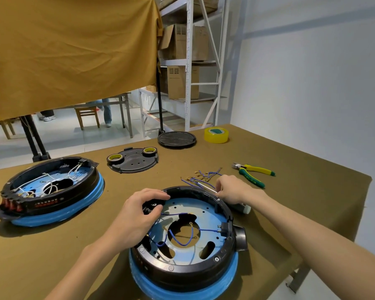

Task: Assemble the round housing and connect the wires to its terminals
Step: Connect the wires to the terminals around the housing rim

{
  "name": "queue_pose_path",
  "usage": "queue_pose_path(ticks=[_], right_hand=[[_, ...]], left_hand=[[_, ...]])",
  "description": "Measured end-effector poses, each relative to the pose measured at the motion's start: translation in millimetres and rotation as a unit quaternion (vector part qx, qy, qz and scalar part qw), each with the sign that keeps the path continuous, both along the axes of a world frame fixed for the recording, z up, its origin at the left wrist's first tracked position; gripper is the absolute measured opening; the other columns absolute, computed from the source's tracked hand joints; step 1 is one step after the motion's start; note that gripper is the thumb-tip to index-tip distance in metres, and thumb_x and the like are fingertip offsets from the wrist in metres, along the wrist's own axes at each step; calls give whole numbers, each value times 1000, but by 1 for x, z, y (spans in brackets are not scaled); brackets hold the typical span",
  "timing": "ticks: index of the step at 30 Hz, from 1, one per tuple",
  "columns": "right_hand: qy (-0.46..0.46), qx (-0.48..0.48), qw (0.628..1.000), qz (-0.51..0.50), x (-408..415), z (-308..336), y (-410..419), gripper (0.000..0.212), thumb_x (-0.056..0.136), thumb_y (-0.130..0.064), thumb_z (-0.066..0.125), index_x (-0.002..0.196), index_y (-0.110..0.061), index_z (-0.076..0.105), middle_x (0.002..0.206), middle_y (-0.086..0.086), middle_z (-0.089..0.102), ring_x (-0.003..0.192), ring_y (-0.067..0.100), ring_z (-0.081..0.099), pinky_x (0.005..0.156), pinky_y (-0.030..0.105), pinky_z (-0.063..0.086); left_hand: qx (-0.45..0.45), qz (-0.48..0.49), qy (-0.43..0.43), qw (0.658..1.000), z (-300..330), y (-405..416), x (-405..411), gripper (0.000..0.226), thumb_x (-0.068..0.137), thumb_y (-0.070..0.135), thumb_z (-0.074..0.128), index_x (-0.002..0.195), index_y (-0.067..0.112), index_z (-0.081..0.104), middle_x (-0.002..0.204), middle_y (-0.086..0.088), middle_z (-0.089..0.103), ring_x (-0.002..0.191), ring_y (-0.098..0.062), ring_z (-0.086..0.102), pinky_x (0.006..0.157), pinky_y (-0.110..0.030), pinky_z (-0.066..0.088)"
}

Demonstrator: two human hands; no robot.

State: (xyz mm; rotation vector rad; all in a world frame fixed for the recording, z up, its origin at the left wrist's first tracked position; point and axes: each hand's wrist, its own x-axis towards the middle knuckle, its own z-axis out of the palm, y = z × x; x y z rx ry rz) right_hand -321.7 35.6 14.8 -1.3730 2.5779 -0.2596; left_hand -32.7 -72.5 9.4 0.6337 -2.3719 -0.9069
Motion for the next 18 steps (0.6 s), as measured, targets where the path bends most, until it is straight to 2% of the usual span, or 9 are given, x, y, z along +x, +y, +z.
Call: queue_pose_path(ticks=[5,9,11,13,16,18], right_hand=[[-17,-21,999,-31,-7,13,21,18,88,-32,72,94,-15,71,92,5,72,86,21,69,70,32,55],[10,11,996,-85,-17,8,27,11,89,-25,65,94,-16,64,92,6,68,83,21,66,73,38,59],[42,18,993,-106,-20,3,24,9,90,-21,63,89,-17,55,88,5,62,75,18,61,60,34,52],[63,26,990,-125,-22,0,19,12,93,-20,60,88,-17,50,86,3,57,73,17,57,56,31,45],[76,27,989,-122,-23,4,6,7,95,-22,56,92,-16,53,88,3,58,81,22,62,67,35,53],[64,0,994,-92,-23,7,-9,14,97,-22,55,107,-13,58,106,9,63,98,29,65,84,40,56]], left_hand=[[-1,1,0,1000,1,2,0,29,101,16,61,120,35,71,125,23,62,127,-3,51,115,-40,41],[-1,4,-1,1000,2,2,0,29,100,15,62,119,35,71,125,24,62,127,-3,51,115,-40,40],[1,5,0,1000,2,3,0,29,100,15,62,118,35,71,125,24,62,126,-4,52,114,-41,41],[-1,7,3,1000,2,4,0,29,100,14,62,117,36,72,124,25,63,126,-3,52,114,-41,41],[-4,7,8,1000,2,3,0,30,99,13,63,114,38,72,122,27,62,124,2,52,113,-38,41],[-5,7,9,1000,1,3,0,30,99,14,63,114,39,72,121,29,62,123,5,51,112,-36,41]])
